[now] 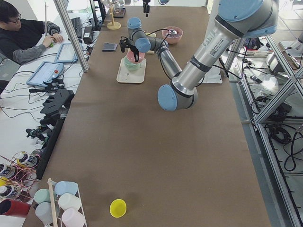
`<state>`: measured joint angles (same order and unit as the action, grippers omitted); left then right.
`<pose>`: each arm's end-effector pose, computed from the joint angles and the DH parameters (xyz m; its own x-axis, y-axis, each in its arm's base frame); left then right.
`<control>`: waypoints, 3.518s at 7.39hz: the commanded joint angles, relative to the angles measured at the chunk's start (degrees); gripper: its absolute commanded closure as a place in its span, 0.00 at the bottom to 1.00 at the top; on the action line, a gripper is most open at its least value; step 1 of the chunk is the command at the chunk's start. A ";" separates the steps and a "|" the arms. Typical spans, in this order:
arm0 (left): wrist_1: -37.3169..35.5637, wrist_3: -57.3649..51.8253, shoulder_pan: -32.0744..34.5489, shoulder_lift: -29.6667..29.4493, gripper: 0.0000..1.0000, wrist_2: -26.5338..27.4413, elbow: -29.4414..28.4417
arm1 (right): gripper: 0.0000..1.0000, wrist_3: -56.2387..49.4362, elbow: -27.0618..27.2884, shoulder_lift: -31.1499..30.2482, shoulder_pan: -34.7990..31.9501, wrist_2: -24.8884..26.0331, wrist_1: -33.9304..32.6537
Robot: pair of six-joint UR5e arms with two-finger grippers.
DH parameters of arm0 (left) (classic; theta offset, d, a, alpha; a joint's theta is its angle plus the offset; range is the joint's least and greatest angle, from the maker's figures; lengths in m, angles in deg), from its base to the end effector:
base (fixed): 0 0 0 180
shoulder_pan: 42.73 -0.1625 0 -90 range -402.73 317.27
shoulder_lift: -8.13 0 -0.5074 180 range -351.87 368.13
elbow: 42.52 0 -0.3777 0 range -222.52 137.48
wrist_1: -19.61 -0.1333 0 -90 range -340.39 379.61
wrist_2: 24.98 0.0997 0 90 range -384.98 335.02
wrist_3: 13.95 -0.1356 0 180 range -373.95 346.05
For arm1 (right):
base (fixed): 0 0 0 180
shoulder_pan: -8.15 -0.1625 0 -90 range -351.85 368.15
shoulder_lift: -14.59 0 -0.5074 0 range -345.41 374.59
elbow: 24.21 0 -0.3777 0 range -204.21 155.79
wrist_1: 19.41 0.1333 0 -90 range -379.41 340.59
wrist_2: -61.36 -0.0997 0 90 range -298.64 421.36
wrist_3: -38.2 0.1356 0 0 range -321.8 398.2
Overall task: Stack pink bowl on green and place spoon
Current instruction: 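Carry the pink bowl with the left gripper over the green bowls, then lower the pink bowl onto the green bowl stack and open left gripper, then withdraw the left arm while the right gripper moves toward the white spoon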
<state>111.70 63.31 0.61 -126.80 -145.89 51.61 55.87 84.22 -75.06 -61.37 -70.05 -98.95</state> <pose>0.5083 -0.5672 0.2317 0.5107 -0.2218 -0.8307 0.1899 0.9714 -0.1426 -0.1332 -0.4812 0.5883 0.6544 -0.2903 0.6982 0.1119 0.9504 0.2902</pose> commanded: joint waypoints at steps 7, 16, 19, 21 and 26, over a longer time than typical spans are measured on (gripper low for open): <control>11.45 3.95 -4.23 -8.85 1.00 8.85 -18.72 | 0.00 0.00 -0.15 0.18 0.00 0.01 0.00; 11.45 3.59 -4.84 -8.33 1.00 8.94 -18.80 | 0.00 0.00 -0.24 0.26 0.00 0.01 0.00; 11.45 3.68 -4.84 -8.33 1.00 9.37 -18.89 | 0.00 0.00 -0.24 0.26 0.00 0.01 0.00; 11.53 3.68 -5.46 -8.33 1.00 9.82 -18.89 | 0.00 0.00 -0.24 0.26 0.00 0.10 0.00; 16.72 -1.38 -4.76 -5.61 0.02 12.02 -16.53 | 0.00 0.00 -0.94 1.23 0.09 0.10 0.00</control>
<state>127.13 64.93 -4.73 -133.36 -134.48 33.68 55.87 83.49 -74.10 -61.32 -69.96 -98.95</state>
